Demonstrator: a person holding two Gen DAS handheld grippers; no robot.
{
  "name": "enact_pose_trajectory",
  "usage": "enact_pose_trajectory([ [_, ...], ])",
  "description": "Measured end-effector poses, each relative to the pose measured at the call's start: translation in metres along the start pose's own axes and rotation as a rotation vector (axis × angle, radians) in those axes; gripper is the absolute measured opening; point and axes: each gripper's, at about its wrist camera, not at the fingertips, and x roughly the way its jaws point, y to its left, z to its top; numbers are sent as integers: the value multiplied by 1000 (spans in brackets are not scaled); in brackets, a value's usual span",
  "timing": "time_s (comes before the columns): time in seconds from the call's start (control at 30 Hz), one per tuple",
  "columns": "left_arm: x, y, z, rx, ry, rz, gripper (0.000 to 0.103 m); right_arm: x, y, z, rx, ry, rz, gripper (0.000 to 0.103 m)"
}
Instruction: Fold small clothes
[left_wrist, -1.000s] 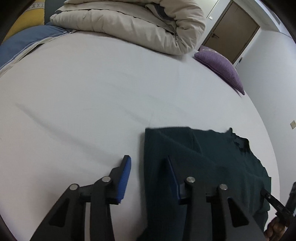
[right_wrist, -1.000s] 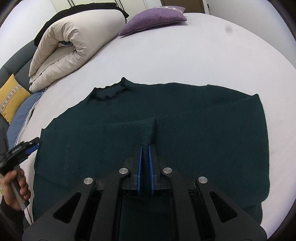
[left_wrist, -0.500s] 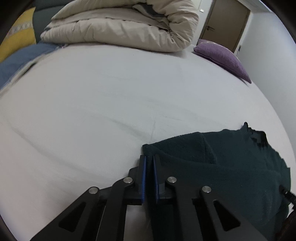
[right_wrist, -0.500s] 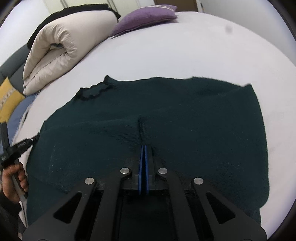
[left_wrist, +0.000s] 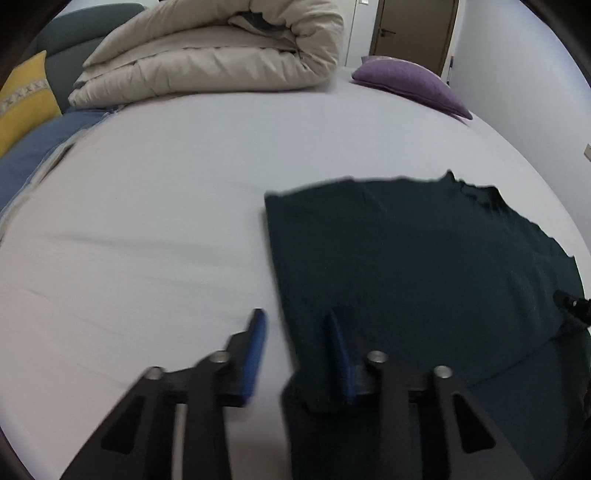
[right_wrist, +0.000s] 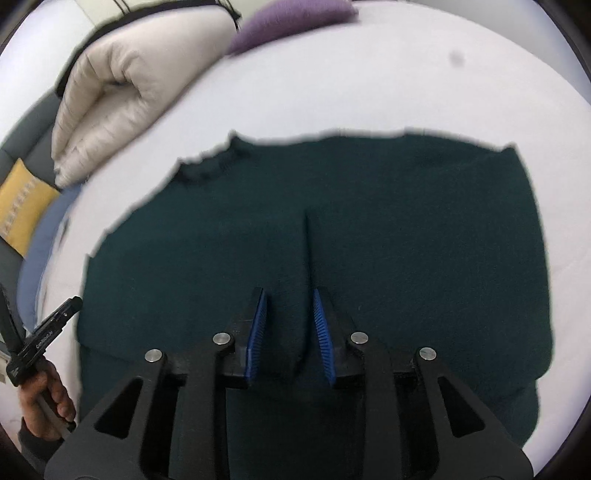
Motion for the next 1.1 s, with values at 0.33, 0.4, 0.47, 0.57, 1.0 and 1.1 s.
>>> enact_pose_trajectory([
  [0.33, 8, 3, -10, 42, -29, 8, 22, -1, -19, -12, 38, -16, -10, 2],
  [0.4, 7, 2, -7, 51, -31, 24, 26, -1, -28, -14, 67, -31, 28, 1],
  [0.47, 0, 6, -5, 35, -45, 8, 30, -10, -30, -15, 95, -37, 50, 2],
  [0.57, -32, 27, -12, -70, -79, -33, 41, -41, -30, -23, 129, -67, 59, 10],
  [1.0, -135, 62, -165, -195, 52, -240, 70, -196, -39, -158, 101, -239, 164, 65],
  [1.1, -145, 57, -198, -179, 105, -328, 70, -217, -55, -197, 114, -215, 212, 65],
])
